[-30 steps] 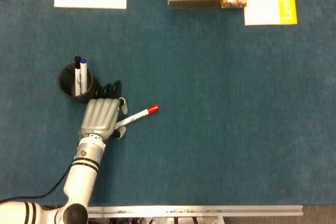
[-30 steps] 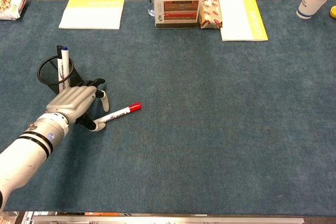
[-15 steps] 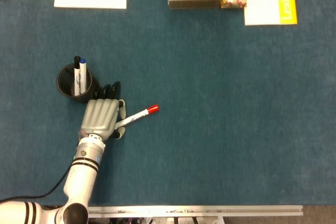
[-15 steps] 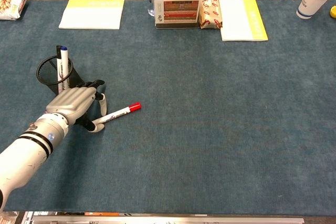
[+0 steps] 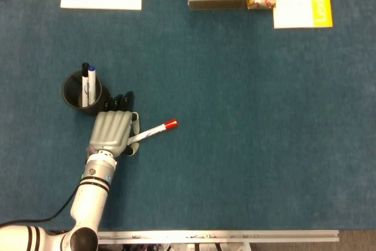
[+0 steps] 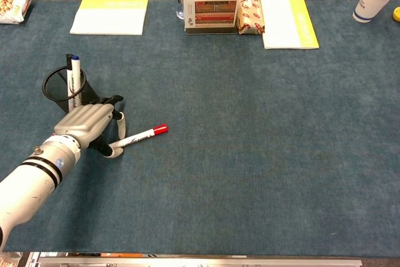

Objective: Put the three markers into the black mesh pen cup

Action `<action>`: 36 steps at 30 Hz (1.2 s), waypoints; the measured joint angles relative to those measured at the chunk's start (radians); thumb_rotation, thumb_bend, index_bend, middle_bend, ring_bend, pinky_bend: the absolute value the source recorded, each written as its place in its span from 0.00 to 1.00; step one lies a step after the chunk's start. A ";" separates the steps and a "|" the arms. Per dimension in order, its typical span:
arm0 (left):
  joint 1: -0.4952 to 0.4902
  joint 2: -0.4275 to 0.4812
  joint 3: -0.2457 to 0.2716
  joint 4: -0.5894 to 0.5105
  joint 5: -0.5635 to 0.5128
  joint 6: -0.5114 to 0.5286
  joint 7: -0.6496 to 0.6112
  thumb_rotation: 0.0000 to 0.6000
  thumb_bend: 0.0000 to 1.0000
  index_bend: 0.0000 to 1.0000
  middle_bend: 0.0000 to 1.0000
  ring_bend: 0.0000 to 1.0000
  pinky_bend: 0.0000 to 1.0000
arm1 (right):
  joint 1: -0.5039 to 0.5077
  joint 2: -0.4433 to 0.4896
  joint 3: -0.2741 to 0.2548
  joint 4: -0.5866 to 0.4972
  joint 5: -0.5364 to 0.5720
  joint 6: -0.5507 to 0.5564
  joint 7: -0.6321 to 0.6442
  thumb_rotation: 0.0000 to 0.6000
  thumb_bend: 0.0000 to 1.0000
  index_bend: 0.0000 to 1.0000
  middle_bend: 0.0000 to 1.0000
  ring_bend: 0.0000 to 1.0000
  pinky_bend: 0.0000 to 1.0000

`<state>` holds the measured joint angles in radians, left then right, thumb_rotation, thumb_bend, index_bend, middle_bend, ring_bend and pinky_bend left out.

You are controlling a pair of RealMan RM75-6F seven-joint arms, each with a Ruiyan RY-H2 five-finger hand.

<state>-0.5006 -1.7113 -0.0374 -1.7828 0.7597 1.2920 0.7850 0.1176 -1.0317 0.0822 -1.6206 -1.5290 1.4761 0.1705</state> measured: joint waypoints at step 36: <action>0.006 0.045 0.010 -0.105 0.048 0.065 0.034 1.00 0.29 0.60 0.06 0.00 0.07 | 0.000 0.000 0.001 0.001 0.004 -0.001 0.002 1.00 0.00 0.13 0.19 0.11 0.38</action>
<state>-0.4946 -1.6666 -0.0279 -1.8878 0.8077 1.3568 0.8191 0.1174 -1.0312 0.0837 -1.6199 -1.5249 1.4751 0.1726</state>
